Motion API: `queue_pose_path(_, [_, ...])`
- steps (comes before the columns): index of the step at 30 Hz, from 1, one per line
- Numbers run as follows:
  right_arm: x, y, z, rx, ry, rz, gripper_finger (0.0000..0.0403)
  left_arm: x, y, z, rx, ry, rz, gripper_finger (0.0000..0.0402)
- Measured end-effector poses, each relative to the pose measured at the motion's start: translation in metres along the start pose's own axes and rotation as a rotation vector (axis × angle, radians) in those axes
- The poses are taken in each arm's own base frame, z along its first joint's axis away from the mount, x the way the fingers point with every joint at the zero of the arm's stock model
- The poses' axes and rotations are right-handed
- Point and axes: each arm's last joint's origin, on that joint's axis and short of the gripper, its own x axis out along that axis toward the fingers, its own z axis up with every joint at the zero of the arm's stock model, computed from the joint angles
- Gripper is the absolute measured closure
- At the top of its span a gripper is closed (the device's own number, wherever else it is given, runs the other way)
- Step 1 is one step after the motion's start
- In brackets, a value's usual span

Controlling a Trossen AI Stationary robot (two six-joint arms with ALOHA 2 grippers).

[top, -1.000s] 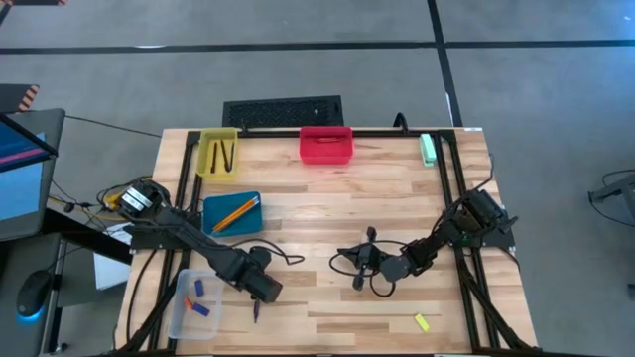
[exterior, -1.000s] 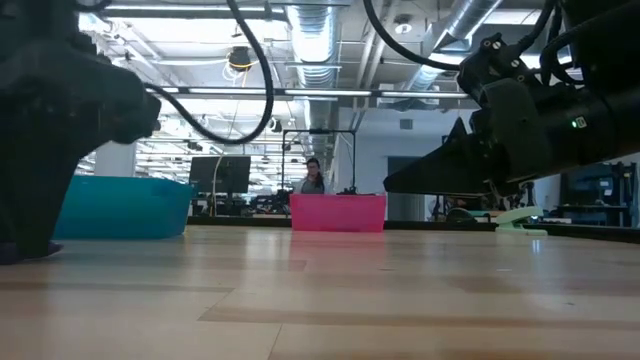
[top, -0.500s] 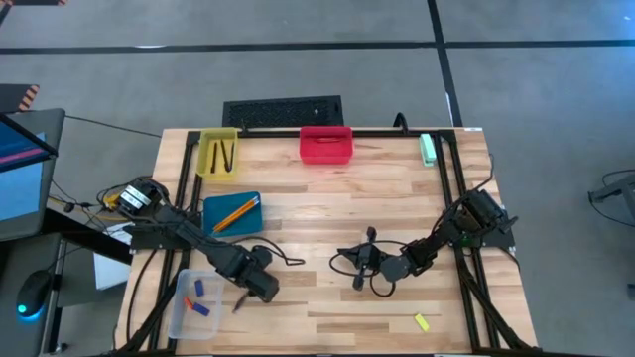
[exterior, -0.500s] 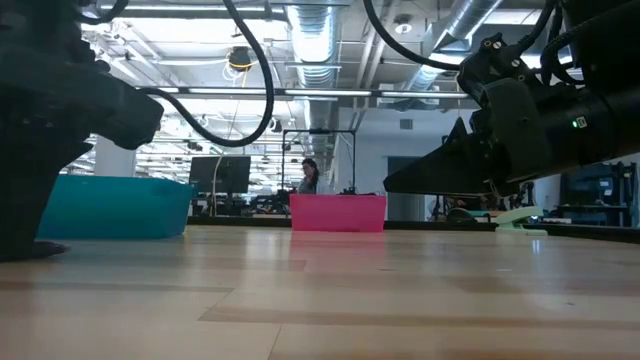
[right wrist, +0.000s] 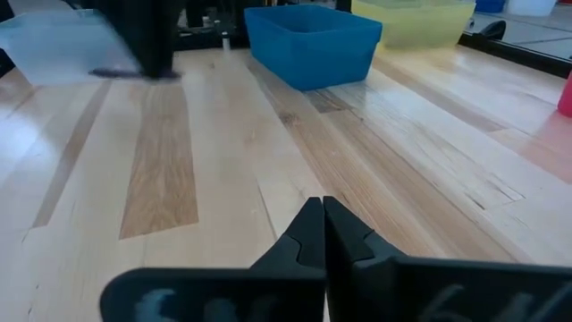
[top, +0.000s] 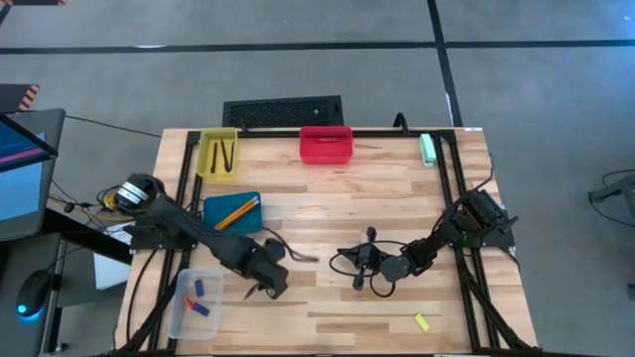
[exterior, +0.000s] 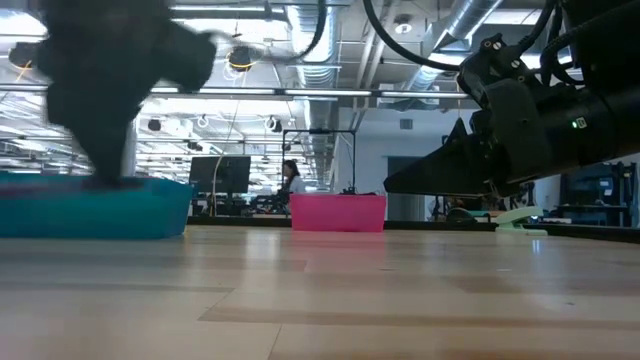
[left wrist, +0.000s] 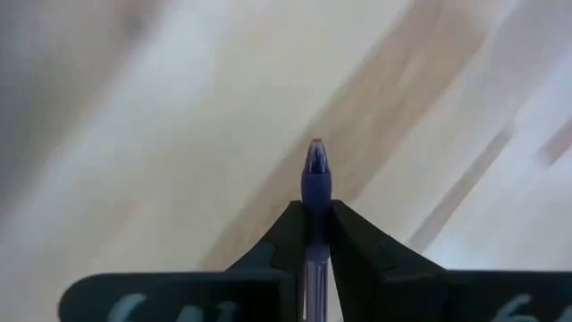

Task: Sort crayons/erasers/pens/pencils in bins
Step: Put the purple pen into the yellow bin

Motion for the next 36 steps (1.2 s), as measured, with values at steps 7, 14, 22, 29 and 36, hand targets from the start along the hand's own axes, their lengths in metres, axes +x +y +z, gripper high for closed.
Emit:
queue_pose_path(7, [0.0, 0.0, 0.0, -0.001, 0.001, 0.0, 0.0399, -0.066, 0.018, 0.019, -0.021, -0.316, -0.006, 0.038])
queue_pose_path(14, [0.0, 0.0, 0.0, -0.001, 0.001, 0.001, 0.04, -0.127, 0.072, 0.032, -0.062, -0.625, 0.171, 0.038])
queue_pose_path(22, [0.0, 0.0, 0.0, -0.001, 0.001, 0.001, 0.0396, -0.159, 0.143, 0.066, -0.071, -0.662, 0.417, 0.038])
queue_pose_path(29, [0.0, 0.0, 0.0, -0.004, 0.003, 0.0, 0.04, -0.163, 0.224, 0.111, -0.147, -0.52, 0.565, 0.038])
queue_pose_path(36, [0.0, 0.0, -0.001, -0.008, 0.006, -0.001, 0.04, -0.167, 0.307, 0.13, -0.311, -0.458, 0.575, 0.038])
